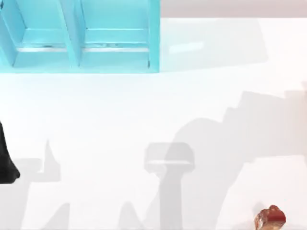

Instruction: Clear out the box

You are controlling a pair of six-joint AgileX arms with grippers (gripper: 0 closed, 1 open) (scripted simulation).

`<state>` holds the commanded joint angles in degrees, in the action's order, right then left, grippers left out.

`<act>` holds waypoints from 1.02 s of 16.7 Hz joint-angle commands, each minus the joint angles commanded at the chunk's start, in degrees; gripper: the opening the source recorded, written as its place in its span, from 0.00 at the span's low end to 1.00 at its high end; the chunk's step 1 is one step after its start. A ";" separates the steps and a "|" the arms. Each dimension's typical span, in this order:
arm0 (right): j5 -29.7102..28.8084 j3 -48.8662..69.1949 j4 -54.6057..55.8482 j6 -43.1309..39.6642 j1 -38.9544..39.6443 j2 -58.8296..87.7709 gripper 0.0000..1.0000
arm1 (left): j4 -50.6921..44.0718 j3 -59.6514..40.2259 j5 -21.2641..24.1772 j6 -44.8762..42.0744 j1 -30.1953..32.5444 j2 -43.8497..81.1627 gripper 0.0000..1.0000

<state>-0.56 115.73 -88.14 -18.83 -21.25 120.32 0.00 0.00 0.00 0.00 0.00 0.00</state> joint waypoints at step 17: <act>0.27 -20.53 20.16 53.55 55.11 -3.29 0.00 | 0.00 0.00 0.00 0.00 0.00 0.00 1.00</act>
<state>-0.29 95.20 -67.98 34.72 33.86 117.03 0.00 0.00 0.00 0.00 0.00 0.00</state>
